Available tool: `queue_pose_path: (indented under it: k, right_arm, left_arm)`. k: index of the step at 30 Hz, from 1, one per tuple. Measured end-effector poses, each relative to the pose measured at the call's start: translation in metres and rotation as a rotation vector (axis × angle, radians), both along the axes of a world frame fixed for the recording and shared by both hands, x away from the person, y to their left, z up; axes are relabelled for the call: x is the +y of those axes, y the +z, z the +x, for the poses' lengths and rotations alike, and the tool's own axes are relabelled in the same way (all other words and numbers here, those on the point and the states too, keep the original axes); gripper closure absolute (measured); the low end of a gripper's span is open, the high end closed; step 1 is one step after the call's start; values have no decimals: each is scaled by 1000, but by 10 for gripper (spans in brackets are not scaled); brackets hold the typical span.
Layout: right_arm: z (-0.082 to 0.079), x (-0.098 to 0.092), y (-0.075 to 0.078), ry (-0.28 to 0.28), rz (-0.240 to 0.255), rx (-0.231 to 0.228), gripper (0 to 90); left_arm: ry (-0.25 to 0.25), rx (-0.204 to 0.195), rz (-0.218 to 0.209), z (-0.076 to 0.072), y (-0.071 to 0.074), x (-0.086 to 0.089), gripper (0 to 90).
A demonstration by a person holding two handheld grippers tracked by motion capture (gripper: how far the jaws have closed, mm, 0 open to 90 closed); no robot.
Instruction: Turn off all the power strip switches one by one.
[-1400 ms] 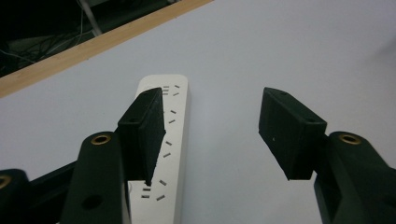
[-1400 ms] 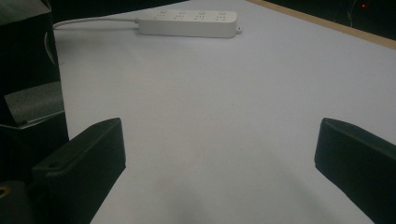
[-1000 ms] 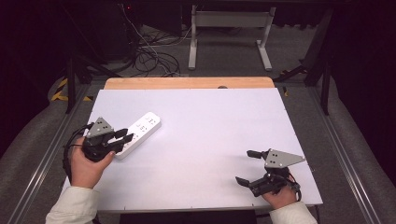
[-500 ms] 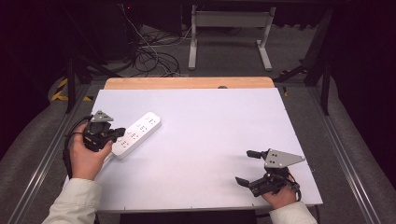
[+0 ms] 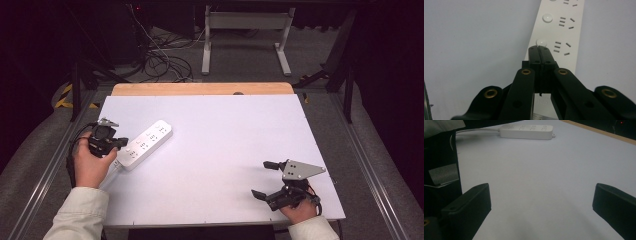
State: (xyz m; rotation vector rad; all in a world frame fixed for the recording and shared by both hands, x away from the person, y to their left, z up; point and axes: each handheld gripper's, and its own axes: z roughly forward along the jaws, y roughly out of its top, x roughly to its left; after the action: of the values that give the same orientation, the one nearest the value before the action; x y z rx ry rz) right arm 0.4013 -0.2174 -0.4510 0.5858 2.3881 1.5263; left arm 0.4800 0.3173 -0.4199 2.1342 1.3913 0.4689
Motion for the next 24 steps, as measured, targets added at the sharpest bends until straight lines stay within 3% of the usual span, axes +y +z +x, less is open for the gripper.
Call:
queue_pose_path:
  k: [6, 12, 24]
  right_arm:
    - [0, 0, 0, 1, -1, 1, 24]
    - [0, 0, 0, 1, 1, -2, 24]
    - [0, 0, 0, 4, -3, 0, 23]
  left_arm:
    - [-2, 45, 17, 5, -9, 1, 900]
    - [-6, 62, 10, 7, -16, 2, 900]
    - [-22, 51, 13, 8, -23, 0, 900]
